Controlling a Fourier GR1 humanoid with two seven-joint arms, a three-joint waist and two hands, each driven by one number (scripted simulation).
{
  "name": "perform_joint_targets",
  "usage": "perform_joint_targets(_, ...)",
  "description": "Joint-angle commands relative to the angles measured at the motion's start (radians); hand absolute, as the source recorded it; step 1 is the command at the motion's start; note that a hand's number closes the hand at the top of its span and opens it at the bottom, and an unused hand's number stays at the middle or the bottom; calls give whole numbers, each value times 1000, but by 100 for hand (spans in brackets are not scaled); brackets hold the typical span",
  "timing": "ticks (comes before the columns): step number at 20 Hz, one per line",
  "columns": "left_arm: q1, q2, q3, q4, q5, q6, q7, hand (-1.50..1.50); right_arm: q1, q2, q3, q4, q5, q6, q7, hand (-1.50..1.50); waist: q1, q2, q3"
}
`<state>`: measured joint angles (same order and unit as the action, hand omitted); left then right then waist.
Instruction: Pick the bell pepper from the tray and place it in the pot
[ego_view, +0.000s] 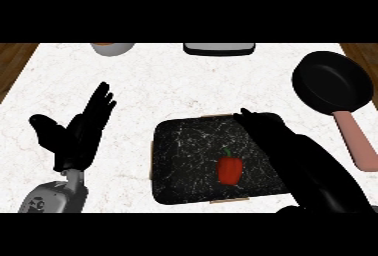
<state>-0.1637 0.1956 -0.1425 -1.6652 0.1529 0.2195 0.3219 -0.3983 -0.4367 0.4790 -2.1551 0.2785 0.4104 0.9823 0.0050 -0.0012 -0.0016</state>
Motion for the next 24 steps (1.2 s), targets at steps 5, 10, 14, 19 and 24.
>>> perform_joint_targets(5, 59, 44, 39, -64, 28, -59, 4, 0, -12, 15, 46, 144, 24, 81, 80, -150, 6, 0, 1)
perform_joint_targets(10, 11, 35, 86, -15, 43, -62, 0, 0, 36, 51, 134, 111, 126, 68, 145, -150, -5, 0, 1)
perform_joint_targets(14, 39, -29, 31, -13, -14, -41, -33, 0, 48, 106, 96, 134, 162, 66, 112, -150, -3, 0, 1)
perform_joint_targets(19, 65, -19, 56, -65, -15, -61, 16, 0, 97, 162, 92, 109, 233, 82, 78, -150, -3, 0, 1)
perform_joint_targets(24, -22, -38, 58, 2, -46, -50, 24, 0, 36, 272, 109, 219, 291, 84, 110, -150, -5, 1, 1)
